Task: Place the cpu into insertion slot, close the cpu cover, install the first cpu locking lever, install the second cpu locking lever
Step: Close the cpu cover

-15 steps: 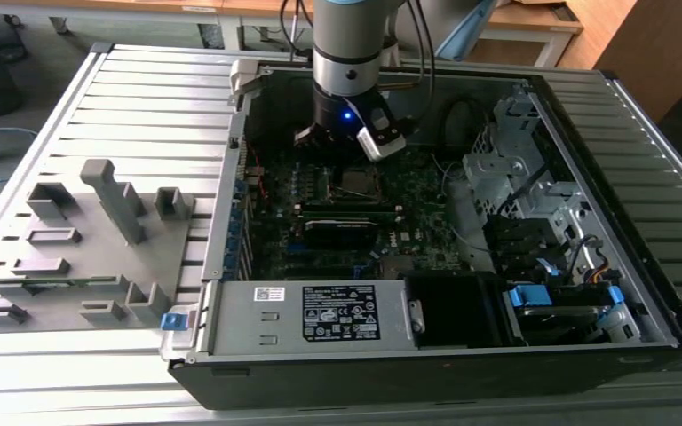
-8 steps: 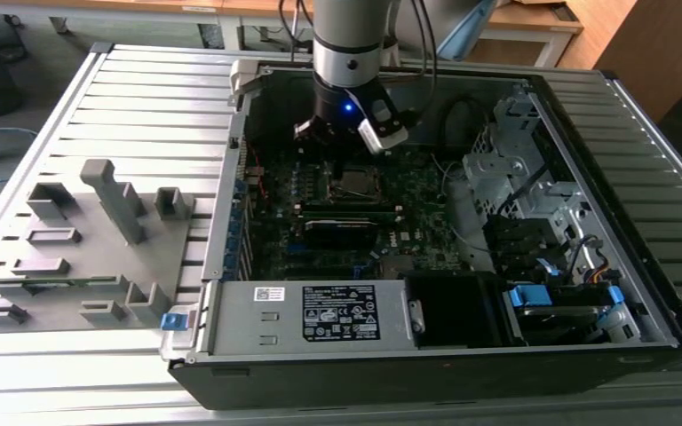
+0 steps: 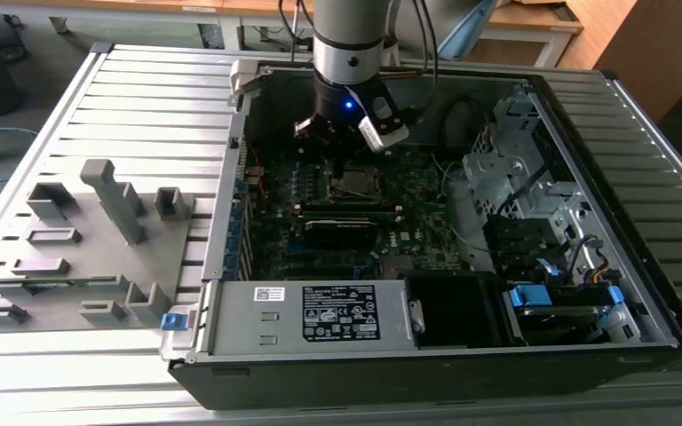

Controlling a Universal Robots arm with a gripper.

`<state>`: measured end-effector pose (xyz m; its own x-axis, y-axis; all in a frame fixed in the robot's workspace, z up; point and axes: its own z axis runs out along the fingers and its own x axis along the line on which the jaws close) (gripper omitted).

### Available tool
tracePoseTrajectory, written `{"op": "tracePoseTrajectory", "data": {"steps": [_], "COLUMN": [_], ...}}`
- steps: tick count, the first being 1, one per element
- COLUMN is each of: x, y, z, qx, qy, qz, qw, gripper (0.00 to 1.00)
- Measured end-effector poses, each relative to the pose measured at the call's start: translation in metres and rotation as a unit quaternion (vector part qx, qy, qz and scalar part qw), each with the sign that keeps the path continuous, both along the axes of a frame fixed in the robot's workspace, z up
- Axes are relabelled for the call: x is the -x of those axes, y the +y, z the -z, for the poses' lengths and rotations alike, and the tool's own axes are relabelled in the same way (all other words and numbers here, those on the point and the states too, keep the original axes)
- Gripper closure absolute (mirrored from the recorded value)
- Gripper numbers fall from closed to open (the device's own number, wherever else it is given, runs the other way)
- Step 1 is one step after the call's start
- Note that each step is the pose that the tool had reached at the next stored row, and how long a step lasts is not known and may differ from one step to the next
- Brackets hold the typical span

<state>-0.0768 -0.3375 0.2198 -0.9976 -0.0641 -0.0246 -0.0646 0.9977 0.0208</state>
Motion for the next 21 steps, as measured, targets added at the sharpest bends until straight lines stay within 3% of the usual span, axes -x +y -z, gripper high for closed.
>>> {"op": "tracePoseTrajectory", "data": {"steps": [4, 11, 21], "x": [-0.005, -0.024, -0.025], "y": [0.0000, 0.0000, 0.0001], "z": [0.0006, 0.0012, -0.0035], "qx": [0.0000, 0.0000, -0.0005], "qy": [0.0000, 0.0000, -0.0001], "qz": [0.000, 0.000, 0.013], "qw": [1.0000, 1.0000, 0.9999], "gripper": [0.89, 0.89, 0.89]}}
